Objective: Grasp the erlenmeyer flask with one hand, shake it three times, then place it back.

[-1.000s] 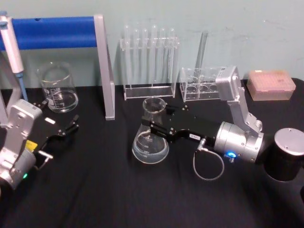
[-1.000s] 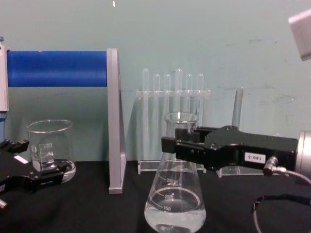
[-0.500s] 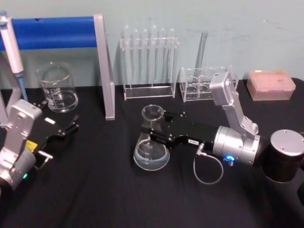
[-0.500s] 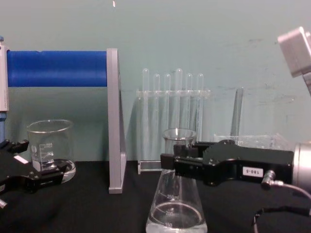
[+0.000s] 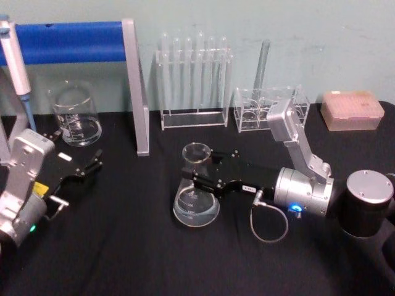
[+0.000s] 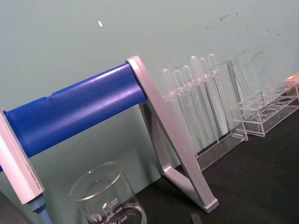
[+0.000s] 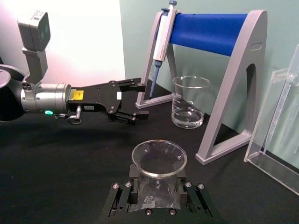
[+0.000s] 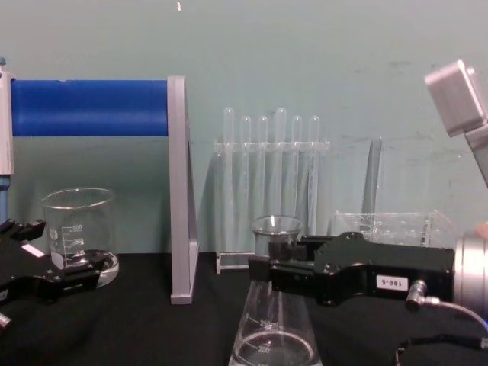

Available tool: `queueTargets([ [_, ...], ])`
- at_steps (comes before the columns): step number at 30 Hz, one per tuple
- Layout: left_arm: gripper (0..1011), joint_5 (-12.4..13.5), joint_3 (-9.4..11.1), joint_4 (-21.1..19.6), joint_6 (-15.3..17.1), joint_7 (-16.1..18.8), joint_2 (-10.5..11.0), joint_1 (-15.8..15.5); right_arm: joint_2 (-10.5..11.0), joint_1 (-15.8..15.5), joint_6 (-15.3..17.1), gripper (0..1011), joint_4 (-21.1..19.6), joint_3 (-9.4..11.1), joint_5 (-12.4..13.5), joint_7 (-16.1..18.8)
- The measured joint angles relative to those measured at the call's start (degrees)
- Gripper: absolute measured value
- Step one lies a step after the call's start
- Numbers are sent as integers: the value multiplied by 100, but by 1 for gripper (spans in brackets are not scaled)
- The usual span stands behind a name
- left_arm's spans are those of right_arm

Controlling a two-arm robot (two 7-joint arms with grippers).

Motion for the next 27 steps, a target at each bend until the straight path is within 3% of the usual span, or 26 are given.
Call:
queueTargets([
  [27,1001,0,0,0,0,0,0,0,-66,51,4,449,240,-63,-73,67],
])
